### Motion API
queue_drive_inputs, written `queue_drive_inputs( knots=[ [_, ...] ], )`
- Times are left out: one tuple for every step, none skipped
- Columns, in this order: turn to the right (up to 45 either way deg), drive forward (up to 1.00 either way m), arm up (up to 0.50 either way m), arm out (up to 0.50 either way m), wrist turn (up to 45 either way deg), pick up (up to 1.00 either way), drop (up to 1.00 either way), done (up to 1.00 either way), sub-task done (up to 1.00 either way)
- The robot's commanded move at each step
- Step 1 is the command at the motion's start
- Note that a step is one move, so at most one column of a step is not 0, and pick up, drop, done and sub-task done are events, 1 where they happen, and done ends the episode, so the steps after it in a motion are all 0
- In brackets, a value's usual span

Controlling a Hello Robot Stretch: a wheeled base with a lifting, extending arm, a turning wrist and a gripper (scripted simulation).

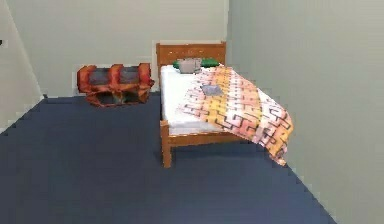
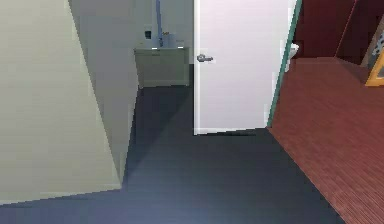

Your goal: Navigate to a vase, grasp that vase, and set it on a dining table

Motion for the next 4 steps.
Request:
queue_drive_inputs(
  knots=[
    [0.0, 0.1, 0.0, 0.0, 0.0, 0.0, 0.0, 0.0, 0.0],
    [-45.0, 0.0, 0.0, 0.0, 0.0, 0.0, 0.0, 0.0, 0.0],
    [-36.0, 0.0, 0.0, 0.0, 0.0, 0.0, 0.0, 0.0, 0.0],
    [0.0, 0.15, 0.0, 0.0, 0.0, 0.0, 0.0, 0.0, 0.0]
  ],
)
